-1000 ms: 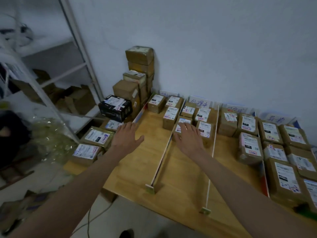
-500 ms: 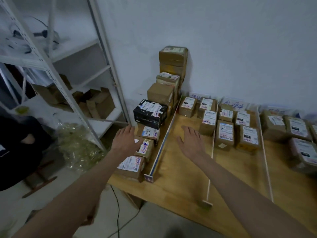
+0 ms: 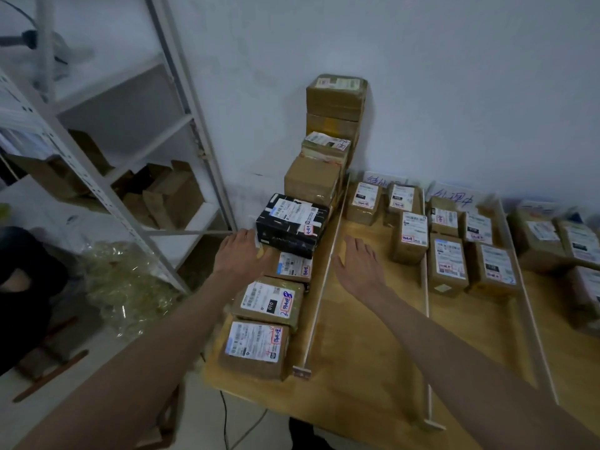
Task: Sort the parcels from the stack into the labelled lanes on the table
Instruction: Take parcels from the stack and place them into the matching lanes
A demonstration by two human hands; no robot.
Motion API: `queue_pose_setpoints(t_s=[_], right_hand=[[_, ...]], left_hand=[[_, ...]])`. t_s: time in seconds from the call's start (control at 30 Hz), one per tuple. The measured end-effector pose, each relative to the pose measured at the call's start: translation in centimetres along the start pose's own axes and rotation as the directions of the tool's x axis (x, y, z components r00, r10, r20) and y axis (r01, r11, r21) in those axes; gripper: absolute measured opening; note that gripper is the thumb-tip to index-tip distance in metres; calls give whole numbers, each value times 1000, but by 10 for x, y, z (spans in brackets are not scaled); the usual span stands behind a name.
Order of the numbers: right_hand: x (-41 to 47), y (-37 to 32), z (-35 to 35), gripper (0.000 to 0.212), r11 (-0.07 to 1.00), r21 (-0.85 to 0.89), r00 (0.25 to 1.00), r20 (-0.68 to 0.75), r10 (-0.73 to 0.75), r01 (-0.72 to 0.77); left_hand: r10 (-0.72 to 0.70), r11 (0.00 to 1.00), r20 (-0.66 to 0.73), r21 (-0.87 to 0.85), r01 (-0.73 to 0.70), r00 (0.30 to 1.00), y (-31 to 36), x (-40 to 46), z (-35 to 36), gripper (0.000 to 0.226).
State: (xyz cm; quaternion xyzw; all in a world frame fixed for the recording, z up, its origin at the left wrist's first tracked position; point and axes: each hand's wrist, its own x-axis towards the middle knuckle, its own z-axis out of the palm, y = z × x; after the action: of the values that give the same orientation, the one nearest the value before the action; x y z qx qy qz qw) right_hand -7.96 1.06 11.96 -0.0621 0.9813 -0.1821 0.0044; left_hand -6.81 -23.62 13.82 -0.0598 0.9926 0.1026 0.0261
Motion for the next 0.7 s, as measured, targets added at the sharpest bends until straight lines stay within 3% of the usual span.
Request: queue_pose_setpoints(t_s=[0.23, 0.4, 0.57, 0.7], right_hand=[[83, -12, 29, 46, 997, 70, 999, -3, 32, -31], [130, -8, 59, 57, 975, 160, 984, 109, 138, -155], [148, -1, 84, 45, 818, 480, 943, 259, 211, -315], [148, -4, 94, 33, 718, 596, 929, 300, 218, -361]], left_hand=[[36, 996, 19, 76, -37, 999, -10, 94, 1, 62], [3, 999, 86, 54, -8, 996, -14, 155, 24, 67], [-43, 997, 153, -53, 52, 987, -13, 178, 51, 57], [-132, 956, 165, -240, 170, 977, -12, 176, 68, 56]])
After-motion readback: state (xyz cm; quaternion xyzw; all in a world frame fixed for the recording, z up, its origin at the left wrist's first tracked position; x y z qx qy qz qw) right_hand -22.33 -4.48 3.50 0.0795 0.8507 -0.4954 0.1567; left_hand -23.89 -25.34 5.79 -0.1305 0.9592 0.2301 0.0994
